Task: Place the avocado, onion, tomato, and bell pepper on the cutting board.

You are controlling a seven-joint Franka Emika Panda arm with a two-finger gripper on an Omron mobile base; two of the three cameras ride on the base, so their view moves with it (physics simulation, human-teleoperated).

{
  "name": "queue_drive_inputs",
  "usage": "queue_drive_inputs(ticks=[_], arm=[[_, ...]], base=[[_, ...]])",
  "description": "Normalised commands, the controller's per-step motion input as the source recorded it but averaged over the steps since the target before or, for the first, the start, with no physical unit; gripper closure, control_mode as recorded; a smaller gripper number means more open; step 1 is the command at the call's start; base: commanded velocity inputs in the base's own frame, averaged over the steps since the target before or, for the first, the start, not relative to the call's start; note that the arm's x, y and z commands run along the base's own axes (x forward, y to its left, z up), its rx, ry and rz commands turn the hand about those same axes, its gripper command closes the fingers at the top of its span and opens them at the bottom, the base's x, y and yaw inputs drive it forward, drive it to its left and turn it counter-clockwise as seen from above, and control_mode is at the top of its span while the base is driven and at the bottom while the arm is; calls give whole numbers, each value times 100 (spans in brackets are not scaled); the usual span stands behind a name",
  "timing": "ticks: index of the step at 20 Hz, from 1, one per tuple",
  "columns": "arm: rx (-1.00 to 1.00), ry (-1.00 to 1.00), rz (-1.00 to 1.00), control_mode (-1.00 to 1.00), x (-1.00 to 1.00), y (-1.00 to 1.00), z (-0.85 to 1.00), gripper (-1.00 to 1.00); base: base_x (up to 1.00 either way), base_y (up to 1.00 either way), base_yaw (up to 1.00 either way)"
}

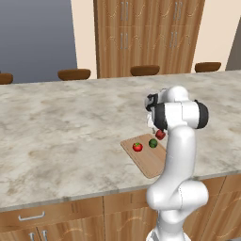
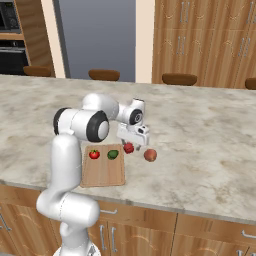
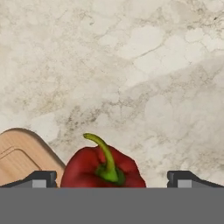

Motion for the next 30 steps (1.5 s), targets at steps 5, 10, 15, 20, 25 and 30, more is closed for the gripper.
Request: queue_drive_inputs(ticks=[5,10,15,20,25,30], arm=[[0,0,-4,-100,-25,0,-17,-100],[2,0,-7,-100,-25,12,-13,-100],[0,-2,-2,-100,-6,6,-2,100],[0,-21,0,-100,-17,0,40,100],[0,-13,5,-100,-30,38,100,100],[0,-16,10,-100,-76,41,100,100]], base=[[0,0,0],[0,0,0],[0,0,0],[0,0,0],[0,0,0],[0,0,0]])
